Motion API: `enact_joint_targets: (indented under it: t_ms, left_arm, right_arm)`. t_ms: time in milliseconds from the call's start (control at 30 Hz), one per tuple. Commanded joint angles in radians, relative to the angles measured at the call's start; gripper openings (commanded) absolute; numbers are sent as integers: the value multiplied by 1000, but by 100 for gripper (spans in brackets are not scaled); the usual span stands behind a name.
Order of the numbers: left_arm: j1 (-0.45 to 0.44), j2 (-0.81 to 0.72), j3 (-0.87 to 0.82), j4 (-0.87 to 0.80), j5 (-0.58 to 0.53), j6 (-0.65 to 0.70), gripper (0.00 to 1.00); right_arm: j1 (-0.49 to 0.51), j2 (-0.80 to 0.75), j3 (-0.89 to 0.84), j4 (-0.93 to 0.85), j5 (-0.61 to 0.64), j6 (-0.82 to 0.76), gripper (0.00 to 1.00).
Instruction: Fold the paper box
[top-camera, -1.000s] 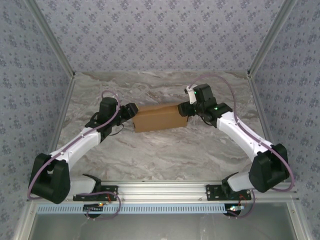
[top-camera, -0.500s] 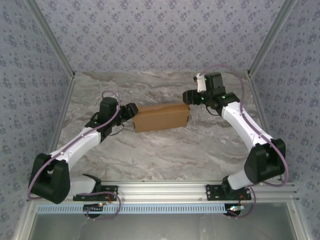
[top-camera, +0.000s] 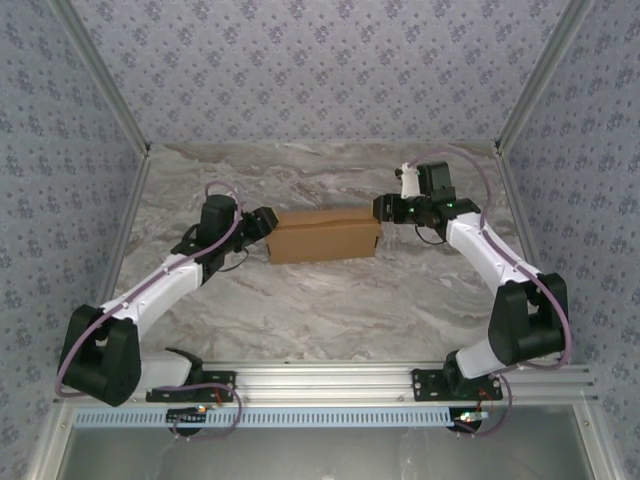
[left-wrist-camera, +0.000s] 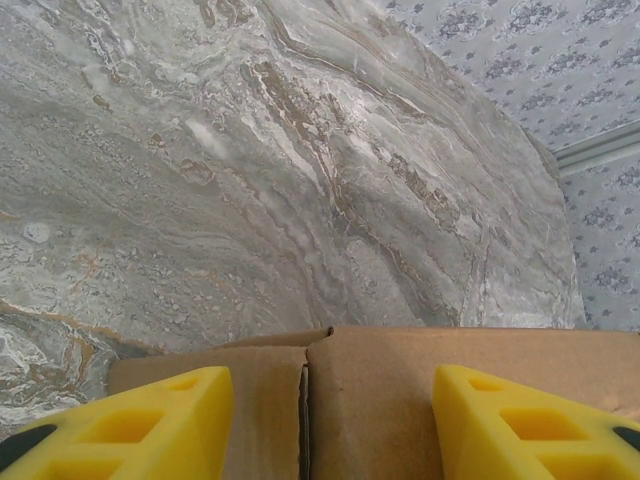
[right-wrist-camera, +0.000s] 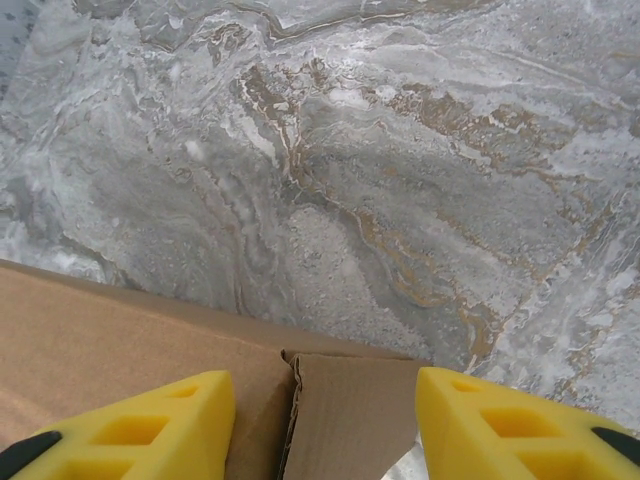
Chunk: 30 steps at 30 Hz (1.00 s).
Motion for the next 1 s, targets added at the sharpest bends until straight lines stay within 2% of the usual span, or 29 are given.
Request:
enact_joint_targets:
  t_ms: [0, 433, 633, 967]
  left_arm:
    - [-9, 22, -38, -115, -11, 29, 54]
    - [-9, 28, -109, -70, 31, 31, 65]
    - [-4, 6, -57, -64, 48, 47, 73]
    - [40, -67, -30, -18, 175, 45, 84]
  right_arm:
    - [-11, 12, -75, -68, 2, 8, 50]
    - [-9, 10, -254, -5, 14, 26, 46]
    - [4, 2, -238, 1, 18, 31, 45]
    - [22, -9, -219, -6, 41, 27, 44]
